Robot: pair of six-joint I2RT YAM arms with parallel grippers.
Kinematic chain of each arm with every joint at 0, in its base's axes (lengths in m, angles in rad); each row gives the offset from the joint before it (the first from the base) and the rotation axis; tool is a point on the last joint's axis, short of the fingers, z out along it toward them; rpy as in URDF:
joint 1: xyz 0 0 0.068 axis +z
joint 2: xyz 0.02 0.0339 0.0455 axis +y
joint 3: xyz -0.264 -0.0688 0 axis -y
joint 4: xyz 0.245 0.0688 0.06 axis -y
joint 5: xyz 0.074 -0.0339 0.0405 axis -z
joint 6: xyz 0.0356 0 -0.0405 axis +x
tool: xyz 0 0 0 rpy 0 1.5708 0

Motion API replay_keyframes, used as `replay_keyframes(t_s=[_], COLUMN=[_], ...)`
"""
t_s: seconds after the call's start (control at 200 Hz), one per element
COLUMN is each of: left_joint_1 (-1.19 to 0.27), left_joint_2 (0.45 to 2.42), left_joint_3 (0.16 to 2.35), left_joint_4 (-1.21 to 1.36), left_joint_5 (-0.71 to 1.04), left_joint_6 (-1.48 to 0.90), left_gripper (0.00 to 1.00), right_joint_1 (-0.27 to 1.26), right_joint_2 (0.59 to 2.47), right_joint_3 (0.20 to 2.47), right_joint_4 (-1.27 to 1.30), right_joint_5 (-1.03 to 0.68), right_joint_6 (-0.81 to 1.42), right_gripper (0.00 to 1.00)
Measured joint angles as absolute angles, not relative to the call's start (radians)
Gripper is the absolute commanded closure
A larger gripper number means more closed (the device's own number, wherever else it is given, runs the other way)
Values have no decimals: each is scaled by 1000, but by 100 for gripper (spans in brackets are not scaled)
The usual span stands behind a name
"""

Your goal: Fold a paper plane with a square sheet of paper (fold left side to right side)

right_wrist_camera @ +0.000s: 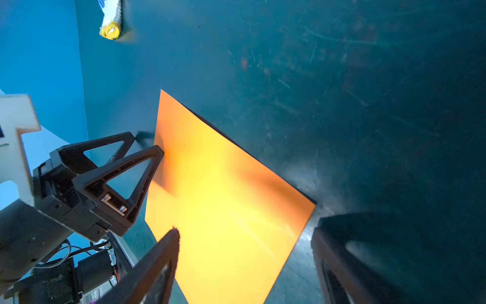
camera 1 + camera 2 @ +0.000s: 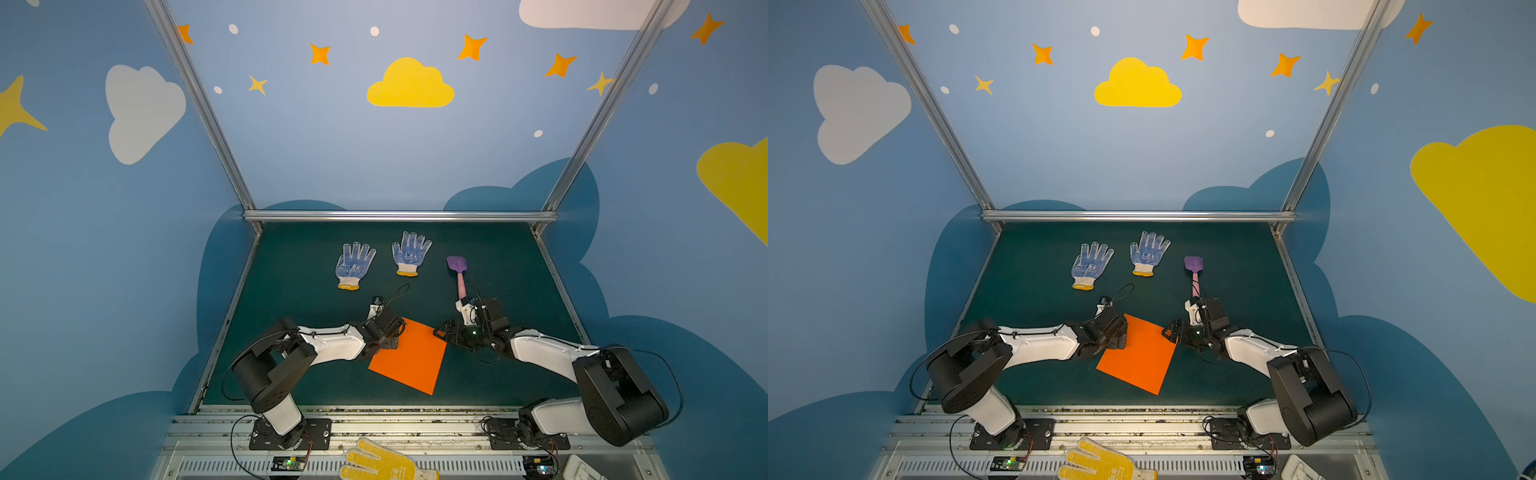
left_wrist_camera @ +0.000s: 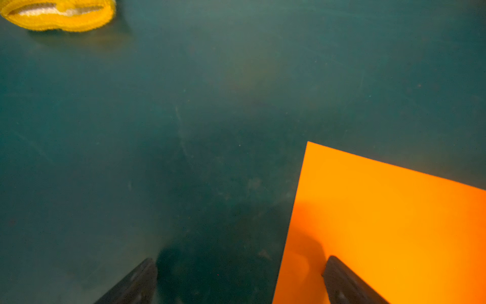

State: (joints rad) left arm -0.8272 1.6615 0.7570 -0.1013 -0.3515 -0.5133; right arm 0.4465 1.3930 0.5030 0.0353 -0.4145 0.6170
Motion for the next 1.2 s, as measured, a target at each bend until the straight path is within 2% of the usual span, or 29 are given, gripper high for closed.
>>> replay_keyframes(t_s=[0.21,0.581,0.926,1.096,1.201], left_joint_1=[-828,-828,-828,-828,-829], left_joint_2=[1663,1666,1666,1666,1666], left_joint_3=[757,757,757,757,757], left_joint_4=[-101,-94,-94,-94,-94], left_joint_5=[-352,-353,-353,-354,-354], left_joint_6=[-514,-514,-515,-517,-517], left_gripper=[0,0,0,0,0], right_joint_1=[472,560,640,656,657], right_joint_2=[1432,1515,1467,1408,1377], right_joint_3=[514,519,479,431,402], right_joint_4=[70,273,262,241,239], right_joint_5=[-428,-458,-525,-522,-515], right_joint_6=[625,726,805,833,845], right_gripper=[19,18,17,20,28])
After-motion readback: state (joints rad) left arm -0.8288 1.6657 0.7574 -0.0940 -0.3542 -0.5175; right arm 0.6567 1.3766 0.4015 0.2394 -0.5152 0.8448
